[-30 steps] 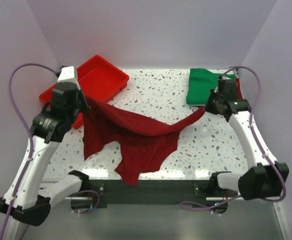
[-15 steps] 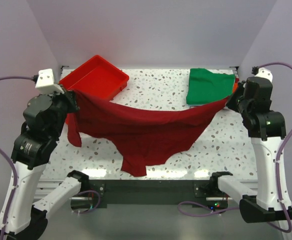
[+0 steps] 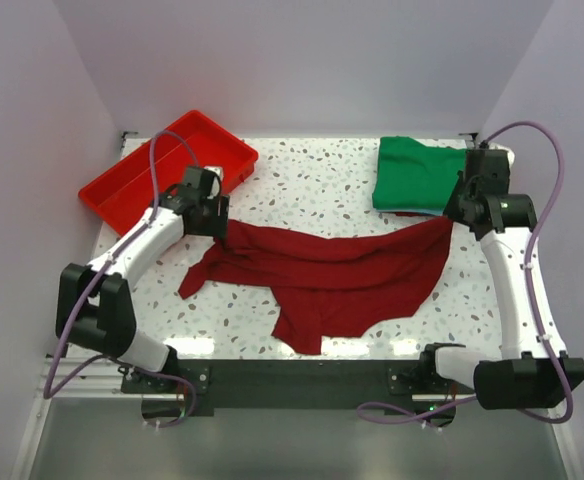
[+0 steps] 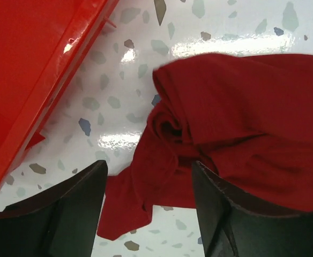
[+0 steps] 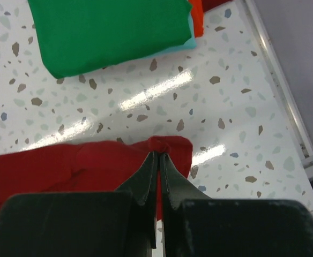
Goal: Fold and stack the t-shirts
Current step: Flatten the tshirt out
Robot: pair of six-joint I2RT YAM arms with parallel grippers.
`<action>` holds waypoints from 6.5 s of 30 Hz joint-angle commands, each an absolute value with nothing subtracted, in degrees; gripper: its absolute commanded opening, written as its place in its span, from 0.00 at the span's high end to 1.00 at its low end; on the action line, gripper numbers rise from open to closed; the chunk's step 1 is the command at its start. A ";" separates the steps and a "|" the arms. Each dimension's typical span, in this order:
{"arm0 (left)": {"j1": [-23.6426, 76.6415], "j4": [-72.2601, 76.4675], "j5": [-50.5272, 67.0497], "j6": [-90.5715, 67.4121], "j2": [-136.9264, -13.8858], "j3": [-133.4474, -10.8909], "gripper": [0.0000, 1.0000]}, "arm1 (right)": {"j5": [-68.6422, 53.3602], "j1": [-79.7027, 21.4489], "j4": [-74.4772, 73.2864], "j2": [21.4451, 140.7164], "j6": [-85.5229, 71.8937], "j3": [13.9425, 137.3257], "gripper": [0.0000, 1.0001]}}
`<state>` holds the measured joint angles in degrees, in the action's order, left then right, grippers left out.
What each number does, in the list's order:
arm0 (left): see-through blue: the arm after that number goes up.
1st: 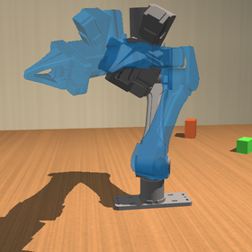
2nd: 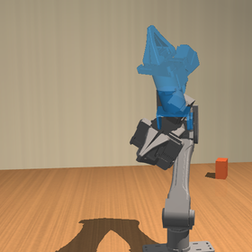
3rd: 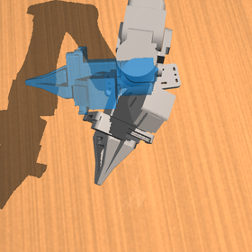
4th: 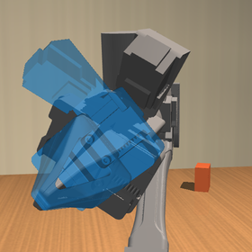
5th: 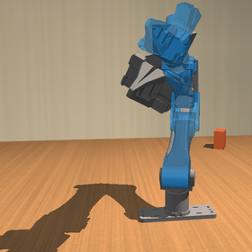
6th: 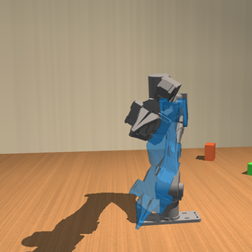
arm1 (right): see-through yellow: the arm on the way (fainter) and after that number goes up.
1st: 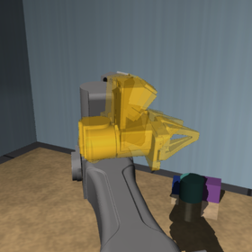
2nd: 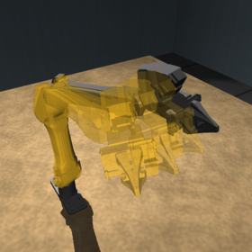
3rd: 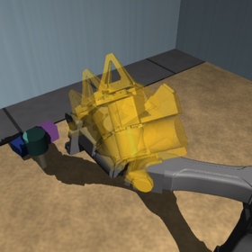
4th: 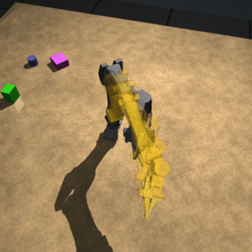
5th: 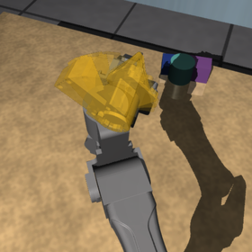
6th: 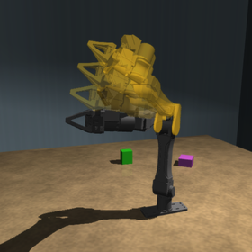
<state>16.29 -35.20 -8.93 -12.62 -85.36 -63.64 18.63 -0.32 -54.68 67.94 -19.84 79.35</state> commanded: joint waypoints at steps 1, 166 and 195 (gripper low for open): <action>15.82 -31.12 -8.36 -14.75 -82.27 -68.55 0.29 | 15.04 -0.09 -51.77 66.36 -19.86 78.49 1.00; 6.77 -18.72 -21.35 -26.89 -40.26 -94.31 1.00 | 0.44 -0.18 -26.02 69.26 -27.69 137.72 1.00; 4.39 -17.22 -2.65 -27.77 -81.66 -69.79 0.20 | -6.85 -3.43 -25.06 111.55 -22.50 117.98 0.01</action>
<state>3.92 -20.99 -7.53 -27.90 -85.32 -67.40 -4.56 -2.85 -32.58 129.03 -24.56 121.73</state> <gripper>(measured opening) 0.803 0.986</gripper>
